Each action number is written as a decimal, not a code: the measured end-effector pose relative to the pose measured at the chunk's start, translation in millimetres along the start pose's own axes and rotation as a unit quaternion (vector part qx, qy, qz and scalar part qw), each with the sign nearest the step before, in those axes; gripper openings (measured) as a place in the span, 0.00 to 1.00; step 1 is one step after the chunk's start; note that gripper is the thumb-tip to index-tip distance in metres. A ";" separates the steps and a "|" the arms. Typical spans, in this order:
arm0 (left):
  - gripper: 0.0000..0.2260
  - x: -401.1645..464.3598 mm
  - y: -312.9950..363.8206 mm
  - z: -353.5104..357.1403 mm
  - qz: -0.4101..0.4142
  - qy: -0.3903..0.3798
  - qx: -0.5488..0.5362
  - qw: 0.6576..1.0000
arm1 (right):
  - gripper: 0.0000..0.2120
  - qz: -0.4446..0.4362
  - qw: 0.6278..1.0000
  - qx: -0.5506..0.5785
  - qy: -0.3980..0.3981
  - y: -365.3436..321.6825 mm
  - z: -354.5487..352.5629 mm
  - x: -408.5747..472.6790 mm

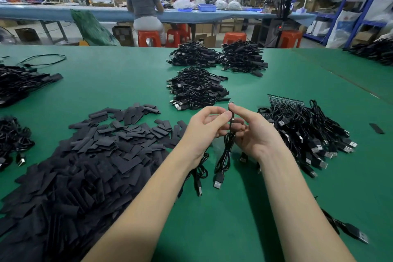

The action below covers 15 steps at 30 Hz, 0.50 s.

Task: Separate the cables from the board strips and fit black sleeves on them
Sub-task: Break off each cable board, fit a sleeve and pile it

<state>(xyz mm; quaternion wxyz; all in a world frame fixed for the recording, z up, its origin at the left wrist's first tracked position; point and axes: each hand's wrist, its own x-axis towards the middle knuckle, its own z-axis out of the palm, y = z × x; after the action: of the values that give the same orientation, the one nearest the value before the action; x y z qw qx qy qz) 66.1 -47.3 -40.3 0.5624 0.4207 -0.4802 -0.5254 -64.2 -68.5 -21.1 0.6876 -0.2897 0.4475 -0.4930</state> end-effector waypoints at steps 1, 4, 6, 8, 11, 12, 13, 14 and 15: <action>0.02 -0.2 -1.2 0.9 0.001 0.002 0.010 1.000 | 0.11 -0.002 1.000 0.005 -0.004 0.3 0.7 0.3; 0.03 -2.2 -2.9 2.5 0.003 0.010 0.039 0.999 | 0.09 -0.008 1.000 0.002 -0.022 1.2 1.0 2.0; 0.03 -4.0 -5.4 3.3 -0.002 0.020 0.021 1.000 | 0.09 -0.016 0.998 -0.048 -0.037 1.7 0.8 2.7; 0.03 -5.5 -8.7 4.3 -0.007 0.030 0.014 0.999 | 0.09 -0.030 0.992 -0.117 -0.021 -0.1 -0.4 2.6; 0.04 -7.4 -12.2 6.2 -0.011 0.034 0.022 0.999 | 0.11 -0.053 0.984 -0.172 0.015 -10.1 -3.3 -4.0; 0.04 -7.4 -12.9 6.4 -0.012 0.033 0.023 0.999 | 0.14 -0.071 0.978 -0.194 0.029 -15.5 -3.3 -8.0; 0.05 -7.3 -12.8 6.3 -0.015 0.033 0.025 0.999 | 0.15 -0.102 0.968 -0.226 0.043 -21.1 -2.3 -11.5; 0.05 -6.3 -13.6 5.9 -0.019 0.035 0.023 0.999 | 0.14 -0.138 0.952 -0.269 0.054 -25.8 0.2 -16.0; 0.05 -5.8 -14.5 5.3 -0.023 0.033 0.021 0.999 | 0.11 -0.177 0.931 -0.312 0.061 -29.1 3.8 -20.1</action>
<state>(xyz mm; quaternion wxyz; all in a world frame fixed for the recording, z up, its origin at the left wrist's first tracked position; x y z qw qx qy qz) 58.2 -42.7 -54.1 0.5569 0.4602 -0.4628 -0.5137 -75.3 -59.9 11.6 0.4350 -0.5336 0.5617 -0.4589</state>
